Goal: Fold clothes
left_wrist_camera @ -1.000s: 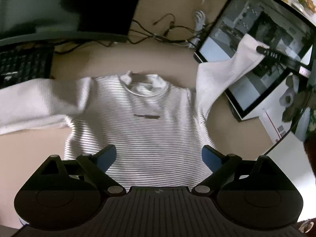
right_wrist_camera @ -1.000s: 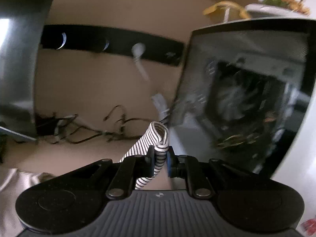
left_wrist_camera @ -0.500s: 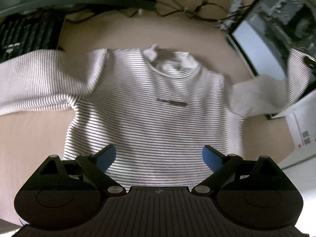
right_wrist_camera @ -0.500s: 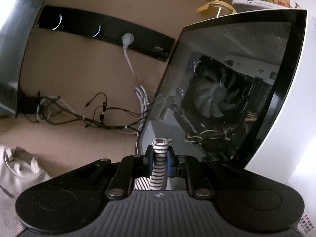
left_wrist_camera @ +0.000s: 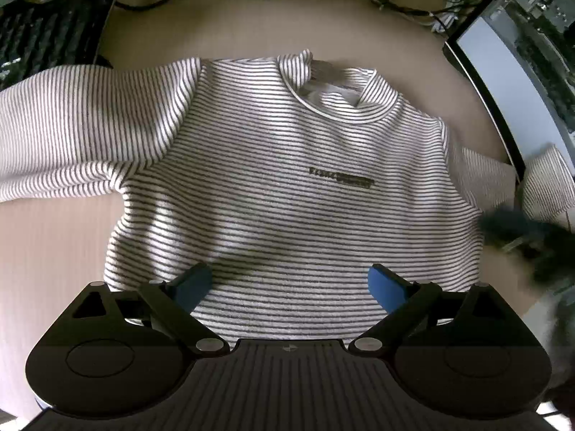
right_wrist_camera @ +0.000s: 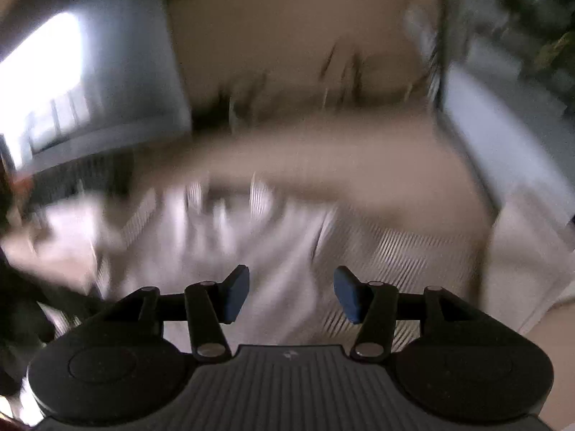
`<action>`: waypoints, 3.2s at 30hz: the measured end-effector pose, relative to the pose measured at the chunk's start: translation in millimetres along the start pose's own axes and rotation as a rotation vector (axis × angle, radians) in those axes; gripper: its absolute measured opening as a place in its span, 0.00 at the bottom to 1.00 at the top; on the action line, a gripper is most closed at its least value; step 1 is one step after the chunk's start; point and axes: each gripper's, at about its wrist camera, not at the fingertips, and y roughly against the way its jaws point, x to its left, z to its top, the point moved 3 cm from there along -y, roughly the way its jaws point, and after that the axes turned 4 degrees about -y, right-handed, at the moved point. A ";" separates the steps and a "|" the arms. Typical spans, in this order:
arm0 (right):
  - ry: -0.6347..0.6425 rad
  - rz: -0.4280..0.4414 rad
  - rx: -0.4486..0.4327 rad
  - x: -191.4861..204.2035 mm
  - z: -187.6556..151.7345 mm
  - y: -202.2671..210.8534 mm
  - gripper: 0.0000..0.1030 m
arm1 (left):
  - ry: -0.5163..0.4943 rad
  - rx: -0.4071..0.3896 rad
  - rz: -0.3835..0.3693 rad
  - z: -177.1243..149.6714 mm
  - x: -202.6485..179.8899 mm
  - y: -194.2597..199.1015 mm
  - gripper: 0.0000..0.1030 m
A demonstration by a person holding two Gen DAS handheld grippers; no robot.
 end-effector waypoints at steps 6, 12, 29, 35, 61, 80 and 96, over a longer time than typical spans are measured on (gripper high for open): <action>0.090 0.009 0.064 19.1 -15.4 -43.8 0.52 | 0.011 -0.037 -0.007 5.5 9.0 0.0 0.95; 0.126 0.014 0.023 18.4 4.5 -70.2 0.53 | 0.020 -0.082 0.030 27.6 19.2 -5.5 0.94; 0.142 0.043 -0.029 11.7 50.6 -105.8 0.58 | -0.054 -0.054 0.162 45.1 11.5 -14.6 0.97; 0.001 -0.063 0.020 -33.8 16.1 -53.2 0.41 | -0.014 -0.037 0.099 13.6 17.6 -0.9 0.97; 0.121 -0.167 -0.080 -10.0 25.4 -66.9 0.25 | -0.030 -0.111 0.072 16.7 47.1 20.3 0.97; -0.039 -0.233 -0.037 24.0 -90.9 12.9 0.39 | -0.150 -0.097 -0.007 -72.8 40.8 41.8 0.97; -0.209 0.070 -0.237 42.9 -158.8 168.7 1.00 | -0.006 -0.370 0.118 -212.9 -41.5 153.0 0.97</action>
